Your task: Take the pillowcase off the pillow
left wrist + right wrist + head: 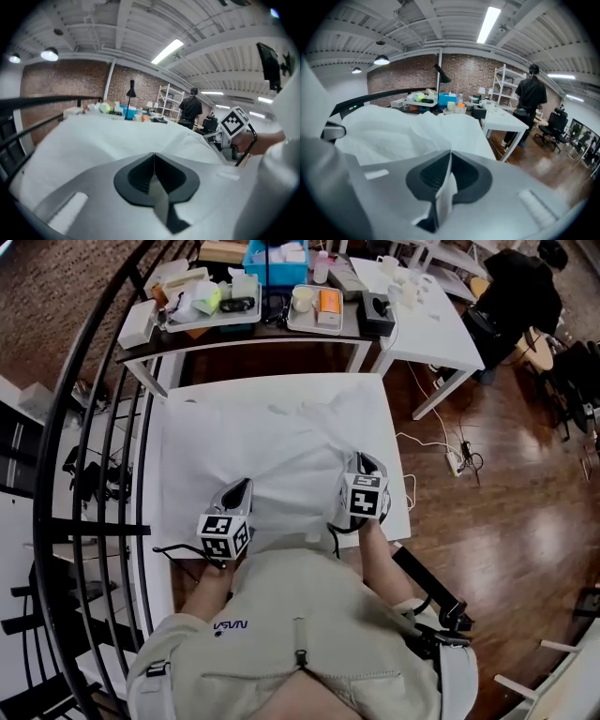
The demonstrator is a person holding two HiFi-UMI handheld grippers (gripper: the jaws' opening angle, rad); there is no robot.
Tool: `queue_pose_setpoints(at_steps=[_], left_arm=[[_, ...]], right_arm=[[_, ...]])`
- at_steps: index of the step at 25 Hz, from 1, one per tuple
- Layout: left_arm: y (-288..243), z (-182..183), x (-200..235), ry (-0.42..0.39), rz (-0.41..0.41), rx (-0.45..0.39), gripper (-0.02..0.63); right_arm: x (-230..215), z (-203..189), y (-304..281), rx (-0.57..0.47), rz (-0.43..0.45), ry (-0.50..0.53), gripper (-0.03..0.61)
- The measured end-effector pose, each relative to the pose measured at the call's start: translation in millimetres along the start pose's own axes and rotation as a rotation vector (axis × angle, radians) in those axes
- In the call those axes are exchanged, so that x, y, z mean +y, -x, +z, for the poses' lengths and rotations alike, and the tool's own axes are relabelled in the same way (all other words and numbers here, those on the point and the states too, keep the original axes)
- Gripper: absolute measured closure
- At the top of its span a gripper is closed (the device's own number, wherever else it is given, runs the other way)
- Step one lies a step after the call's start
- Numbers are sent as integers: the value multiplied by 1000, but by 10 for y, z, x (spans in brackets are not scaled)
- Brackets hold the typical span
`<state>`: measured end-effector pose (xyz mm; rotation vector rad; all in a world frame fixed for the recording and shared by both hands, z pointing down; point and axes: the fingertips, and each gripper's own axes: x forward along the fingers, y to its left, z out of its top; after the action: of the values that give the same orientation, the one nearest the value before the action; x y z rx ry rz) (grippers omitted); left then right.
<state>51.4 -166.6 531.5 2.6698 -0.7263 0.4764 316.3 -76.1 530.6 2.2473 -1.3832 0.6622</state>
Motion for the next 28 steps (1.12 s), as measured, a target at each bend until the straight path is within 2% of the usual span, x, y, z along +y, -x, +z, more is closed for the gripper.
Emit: queue_pose_setpoints(at_steps=[1, 2, 7, 15, 19, 24, 27, 28], left_arm=[[-96, -127, 44, 52, -12, 18, 604], [-176, -194, 71, 69, -17, 25, 604], [-381, -204, 41, -64, 13, 26, 603], [-366, -157, -15, -89, 1, -12, 600], [-233, 203, -127, -129, -32, -48, 590], [-69, 922, -180, -286, 22, -178, 588], [-238, 1154, -178, -331, -30, -170, 577], [-338, 1198, -160, -347, -49, -146, 541]], right_arm=[[17, -38, -41, 9, 8, 9, 571], [24, -62, -80, 14, 14, 19, 571], [17, -112, -177, 34, 30, 19, 569], [7, -107, -207, 23, 56, -2, 569], [69, 71, -132, -5, 83, 6, 568], [304, 545, 109, -101, 208, -17, 529], [411, 885, 202, -187, 247, 8, 529], [421, 986, 195, -206, 250, 25, 529]])
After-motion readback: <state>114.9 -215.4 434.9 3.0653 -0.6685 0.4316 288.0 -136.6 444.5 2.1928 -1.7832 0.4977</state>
